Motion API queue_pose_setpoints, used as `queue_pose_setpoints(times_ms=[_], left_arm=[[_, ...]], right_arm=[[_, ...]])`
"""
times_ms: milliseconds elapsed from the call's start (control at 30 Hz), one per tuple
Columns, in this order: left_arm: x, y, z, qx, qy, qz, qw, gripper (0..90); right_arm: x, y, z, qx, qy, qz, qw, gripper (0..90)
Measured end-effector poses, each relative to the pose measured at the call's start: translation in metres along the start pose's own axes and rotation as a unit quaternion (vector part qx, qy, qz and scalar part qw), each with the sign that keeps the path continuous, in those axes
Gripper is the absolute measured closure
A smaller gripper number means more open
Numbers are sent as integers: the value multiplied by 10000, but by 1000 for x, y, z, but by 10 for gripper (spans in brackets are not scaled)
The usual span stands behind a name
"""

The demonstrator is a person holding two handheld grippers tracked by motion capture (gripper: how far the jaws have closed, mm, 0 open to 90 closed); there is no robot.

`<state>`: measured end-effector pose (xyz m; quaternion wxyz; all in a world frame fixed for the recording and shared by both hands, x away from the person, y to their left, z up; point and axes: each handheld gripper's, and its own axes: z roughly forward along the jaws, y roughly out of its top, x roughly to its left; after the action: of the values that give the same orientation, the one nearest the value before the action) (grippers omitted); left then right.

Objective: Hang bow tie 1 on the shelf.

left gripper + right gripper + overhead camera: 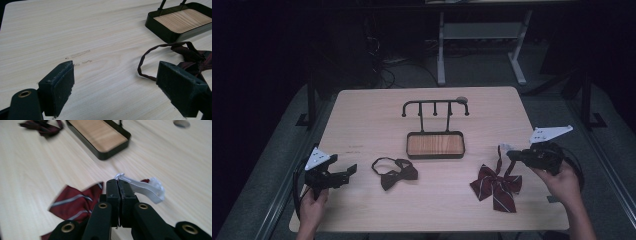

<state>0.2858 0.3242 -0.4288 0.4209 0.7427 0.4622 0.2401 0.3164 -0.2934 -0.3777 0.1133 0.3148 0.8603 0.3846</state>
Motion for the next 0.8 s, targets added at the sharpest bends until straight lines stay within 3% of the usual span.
queue_pose_setpoints(times_ms=[267,800], left_arm=[[-1,1,-1,-2,-22,44,10000,145],[-4,0,-3,-67,14,-38,10000,145]], right_arm=[[19,31,-21,-209,205,-398,9988,880],[30,73,-43,-194,388,-907,9949,880]])
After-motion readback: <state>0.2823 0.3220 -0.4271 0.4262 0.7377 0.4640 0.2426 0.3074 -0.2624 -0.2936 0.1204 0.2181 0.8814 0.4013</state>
